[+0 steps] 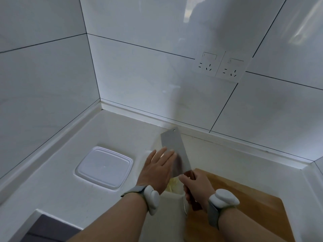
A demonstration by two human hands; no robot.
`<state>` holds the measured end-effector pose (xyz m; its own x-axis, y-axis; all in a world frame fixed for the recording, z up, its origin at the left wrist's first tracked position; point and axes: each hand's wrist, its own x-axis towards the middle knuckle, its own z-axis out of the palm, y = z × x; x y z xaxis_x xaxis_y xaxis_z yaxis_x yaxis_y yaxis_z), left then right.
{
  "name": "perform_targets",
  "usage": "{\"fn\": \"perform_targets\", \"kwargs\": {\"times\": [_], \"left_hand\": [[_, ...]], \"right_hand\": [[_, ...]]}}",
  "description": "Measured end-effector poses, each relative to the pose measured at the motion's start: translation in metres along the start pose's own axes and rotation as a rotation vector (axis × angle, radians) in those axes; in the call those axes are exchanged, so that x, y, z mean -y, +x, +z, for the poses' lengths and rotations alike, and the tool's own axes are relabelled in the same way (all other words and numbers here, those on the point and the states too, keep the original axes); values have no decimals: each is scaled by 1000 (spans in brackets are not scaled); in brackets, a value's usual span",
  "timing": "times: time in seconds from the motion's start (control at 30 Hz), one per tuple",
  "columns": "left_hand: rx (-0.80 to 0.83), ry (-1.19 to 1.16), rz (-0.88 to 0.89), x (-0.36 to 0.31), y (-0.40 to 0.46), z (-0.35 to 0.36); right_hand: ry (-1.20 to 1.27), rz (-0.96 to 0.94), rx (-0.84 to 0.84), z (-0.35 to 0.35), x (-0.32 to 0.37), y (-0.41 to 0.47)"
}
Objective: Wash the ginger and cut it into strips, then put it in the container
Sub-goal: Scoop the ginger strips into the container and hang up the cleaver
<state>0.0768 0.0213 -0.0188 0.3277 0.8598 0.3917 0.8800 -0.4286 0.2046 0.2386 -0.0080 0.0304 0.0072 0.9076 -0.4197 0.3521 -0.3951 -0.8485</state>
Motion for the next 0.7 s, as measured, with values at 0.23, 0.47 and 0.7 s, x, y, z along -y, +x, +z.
{"fn": "perform_targets", "kwargs": {"times": [0.23, 0.47, 0.7], "left_hand": [[185, 73, -140, 10, -9, -5], [-3, -336, -570, 12, -2, -8], [-244, -354, -647, 3, -5, -15]], "right_hand": [[-14, -12, 12, -5, -1, -1], [-543, -258, -226, -19, 0, 1], [-1110, -345, -352, -19, -4, -10]]}}
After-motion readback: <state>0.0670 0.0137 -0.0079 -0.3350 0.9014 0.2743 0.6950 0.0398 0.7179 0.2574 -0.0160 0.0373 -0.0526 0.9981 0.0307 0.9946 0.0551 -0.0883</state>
